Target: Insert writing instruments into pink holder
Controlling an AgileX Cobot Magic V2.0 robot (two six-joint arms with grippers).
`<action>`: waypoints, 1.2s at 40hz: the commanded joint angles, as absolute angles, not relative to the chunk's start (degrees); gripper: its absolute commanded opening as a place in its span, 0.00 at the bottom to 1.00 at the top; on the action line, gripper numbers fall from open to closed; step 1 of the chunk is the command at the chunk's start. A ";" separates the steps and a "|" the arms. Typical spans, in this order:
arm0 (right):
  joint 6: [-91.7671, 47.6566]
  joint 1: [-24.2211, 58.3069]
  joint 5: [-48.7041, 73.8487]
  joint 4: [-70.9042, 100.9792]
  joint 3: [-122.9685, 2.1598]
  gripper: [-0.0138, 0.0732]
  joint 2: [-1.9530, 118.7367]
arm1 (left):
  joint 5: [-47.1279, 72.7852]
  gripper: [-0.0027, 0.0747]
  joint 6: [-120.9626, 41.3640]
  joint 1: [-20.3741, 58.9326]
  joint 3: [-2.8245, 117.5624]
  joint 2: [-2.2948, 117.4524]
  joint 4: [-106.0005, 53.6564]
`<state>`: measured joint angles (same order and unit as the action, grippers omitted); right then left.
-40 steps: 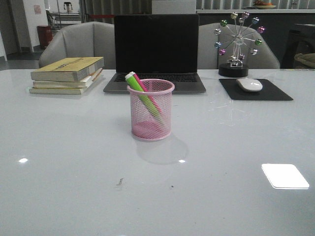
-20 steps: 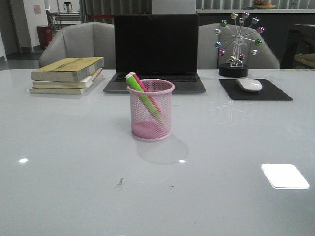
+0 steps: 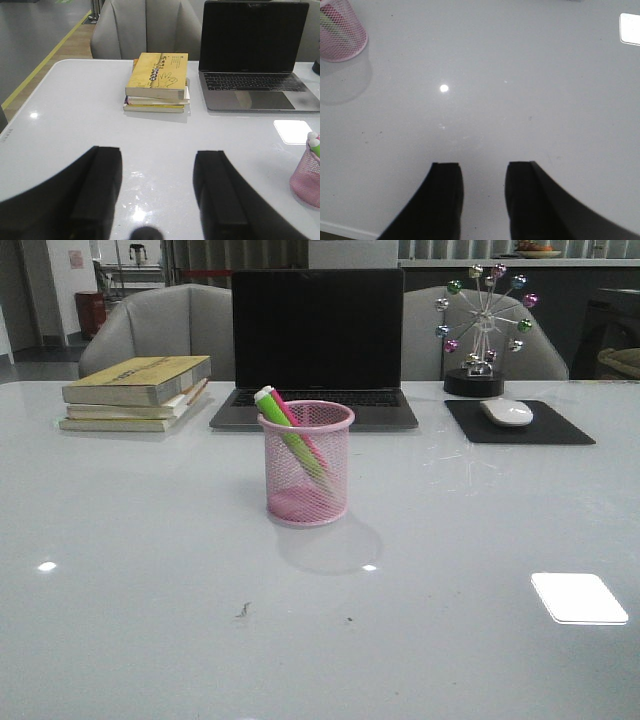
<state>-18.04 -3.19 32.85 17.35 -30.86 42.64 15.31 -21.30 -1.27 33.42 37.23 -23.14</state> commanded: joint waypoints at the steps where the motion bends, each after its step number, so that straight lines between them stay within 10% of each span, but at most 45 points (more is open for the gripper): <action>1: -18.20 -3.09 28.79 17.70 -32.43 0.52 42.28 | 11.09 0.54 -21.35 -1.37 35.07 36.99 -24.03; 15: -18.20 -3.09 28.78 17.70 -32.43 0.18 42.28 | 11.09 0.54 -21.35 -1.37 35.07 36.99 -24.03; 48: -18.15 -3.09 32.54 18.23 -32.43 0.18 42.28 | 11.09 0.54 -21.35 -1.37 35.07 36.99 -24.03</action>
<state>-18.04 -3.19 35.04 17.35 -30.86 42.64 15.31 -21.30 -1.27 33.42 37.23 -23.14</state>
